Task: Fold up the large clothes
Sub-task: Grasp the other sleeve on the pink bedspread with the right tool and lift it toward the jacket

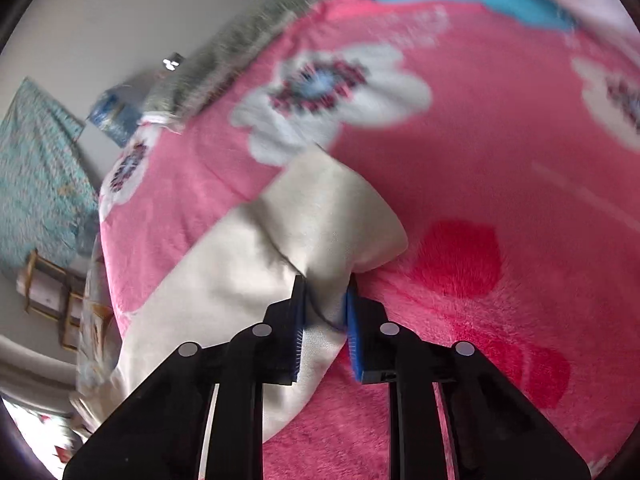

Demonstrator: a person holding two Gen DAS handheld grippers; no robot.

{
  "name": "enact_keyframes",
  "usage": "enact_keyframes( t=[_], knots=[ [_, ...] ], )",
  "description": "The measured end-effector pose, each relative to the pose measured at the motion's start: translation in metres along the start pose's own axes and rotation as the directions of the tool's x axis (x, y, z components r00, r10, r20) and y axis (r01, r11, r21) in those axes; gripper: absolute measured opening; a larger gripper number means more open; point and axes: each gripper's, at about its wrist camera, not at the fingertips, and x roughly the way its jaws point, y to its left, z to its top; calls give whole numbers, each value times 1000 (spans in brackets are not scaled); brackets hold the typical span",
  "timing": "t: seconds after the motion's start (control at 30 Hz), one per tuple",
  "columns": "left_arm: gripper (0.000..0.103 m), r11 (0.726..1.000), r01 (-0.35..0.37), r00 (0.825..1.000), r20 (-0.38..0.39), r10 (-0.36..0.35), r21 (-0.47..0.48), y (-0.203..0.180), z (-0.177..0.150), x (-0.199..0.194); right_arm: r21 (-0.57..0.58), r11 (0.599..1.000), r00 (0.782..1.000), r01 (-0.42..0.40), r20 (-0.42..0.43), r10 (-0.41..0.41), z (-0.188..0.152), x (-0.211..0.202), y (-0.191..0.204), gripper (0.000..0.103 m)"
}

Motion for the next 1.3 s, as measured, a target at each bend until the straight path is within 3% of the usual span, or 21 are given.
enact_keyframes(
  t=[0.13, 0.27, 0.37, 0.53, 0.7, 0.8, 0.9, 1.03, 1.17, 1.27, 1.3],
  knots=[
    [79, 1000, 0, 1000, 0, 0, 1, 0, 0, 0, -140, 990, 993, -14, 114, 30, -5, -43, 40, 17],
    [79, 1000, 4, 1000, 1, -4, 1, 0, 1, 0, -265, 957, 971, -119, 172, 168, -14, -93, 96, 16],
    [79, 1000, 15, 1000, 3, -15, -8, 3, 2, 0, -373, 906, 940, -200, 188, 285, -26, -131, 143, 15],
    [79, 999, 33, 999, 4, -33, -34, 9, 2, -8, -515, 768, 860, -382, 107, 500, -62, -184, 219, 14],
    [79, 996, 67, 998, 19, -66, -60, 17, -2, -19, -590, 587, 766, -555, -87, 638, -115, -202, 294, 13],
    [71, 993, 92, 996, 14, -91, -78, 24, -7, -23, -608, 519, 742, -601, -182, 646, -151, -189, 328, 13],
    [62, 990, 108, 994, 10, -107, -85, 30, -13, -27, -583, 480, 725, -655, -305, 618, -196, -155, 354, 13],
    [48, 986, 139, 990, 8, -139, -92, 38, -20, -30, -605, 462, 751, -649, -414, 514, -273, -110, 380, 13],
    [32, 979, 181, 983, 16, -180, -93, 47, -22, -37, -591, 467, 753, -658, -542, 374, -349, -59, 382, 15],
    [26, 970, 227, 974, 31, -225, -91, 51, -21, -45, -555, 483, 723, -678, -622, 301, -380, -38, 372, 24],
    [26, 965, 246, 969, 35, -244, -89, 50, -21, -48, -543, 489, 715, -683, -634, 294, -383, -35, 367, 32]
  ],
)
